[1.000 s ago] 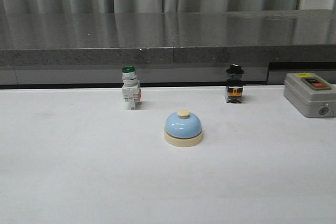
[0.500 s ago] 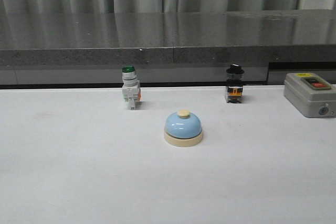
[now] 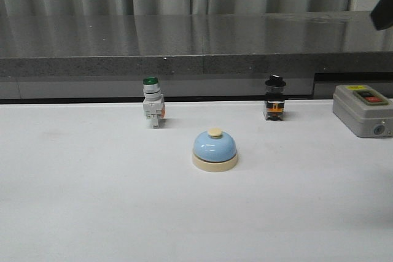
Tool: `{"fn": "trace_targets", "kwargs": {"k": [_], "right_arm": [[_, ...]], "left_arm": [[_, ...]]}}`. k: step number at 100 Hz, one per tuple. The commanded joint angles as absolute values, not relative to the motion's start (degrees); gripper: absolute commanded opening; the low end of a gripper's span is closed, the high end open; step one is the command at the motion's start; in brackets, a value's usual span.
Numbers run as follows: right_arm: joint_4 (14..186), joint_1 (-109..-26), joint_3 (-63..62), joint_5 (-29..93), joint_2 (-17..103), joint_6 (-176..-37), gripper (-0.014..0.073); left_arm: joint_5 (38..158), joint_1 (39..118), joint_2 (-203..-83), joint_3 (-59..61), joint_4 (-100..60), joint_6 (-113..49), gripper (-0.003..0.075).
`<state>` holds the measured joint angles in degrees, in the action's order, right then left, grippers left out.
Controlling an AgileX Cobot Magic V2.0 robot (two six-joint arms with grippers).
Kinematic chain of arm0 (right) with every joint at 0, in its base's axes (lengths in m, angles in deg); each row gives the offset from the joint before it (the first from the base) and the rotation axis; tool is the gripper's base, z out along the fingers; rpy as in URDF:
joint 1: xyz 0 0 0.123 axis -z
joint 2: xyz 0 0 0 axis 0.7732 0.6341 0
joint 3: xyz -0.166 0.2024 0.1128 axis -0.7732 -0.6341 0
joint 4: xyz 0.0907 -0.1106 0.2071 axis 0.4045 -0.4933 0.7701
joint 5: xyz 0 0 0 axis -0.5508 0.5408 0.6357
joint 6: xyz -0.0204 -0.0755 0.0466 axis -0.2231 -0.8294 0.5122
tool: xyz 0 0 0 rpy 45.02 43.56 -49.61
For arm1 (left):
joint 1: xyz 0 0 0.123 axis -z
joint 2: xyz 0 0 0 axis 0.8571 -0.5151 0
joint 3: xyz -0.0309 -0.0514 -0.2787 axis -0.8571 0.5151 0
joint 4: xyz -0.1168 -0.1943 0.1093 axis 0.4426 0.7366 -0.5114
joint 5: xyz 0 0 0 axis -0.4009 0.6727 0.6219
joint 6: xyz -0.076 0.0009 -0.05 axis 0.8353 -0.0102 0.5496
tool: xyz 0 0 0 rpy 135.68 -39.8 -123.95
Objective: Place and press bell with both arms
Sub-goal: 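Move the closed right gripper over the bell's cream button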
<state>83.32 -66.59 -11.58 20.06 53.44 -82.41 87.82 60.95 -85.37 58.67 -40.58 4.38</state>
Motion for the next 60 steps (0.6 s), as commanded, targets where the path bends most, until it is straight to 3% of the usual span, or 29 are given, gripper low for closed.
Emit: {"fn": "trace_targets", "kwargs": {"k": [1,60], "right_arm": [[83.50,-68.71,-6.17,20.27,56.49,-83.28,-0.0060],[84.81,-81.64,22.69,-3.83,82.46,-83.28,-0.0060]], "left_arm": [[83.24,60.95,-83.66,61.06,-40.06,4.79,-0.0020],[83.24,60.95,-83.66,61.06,-40.06,4.79,-0.0020]]}}
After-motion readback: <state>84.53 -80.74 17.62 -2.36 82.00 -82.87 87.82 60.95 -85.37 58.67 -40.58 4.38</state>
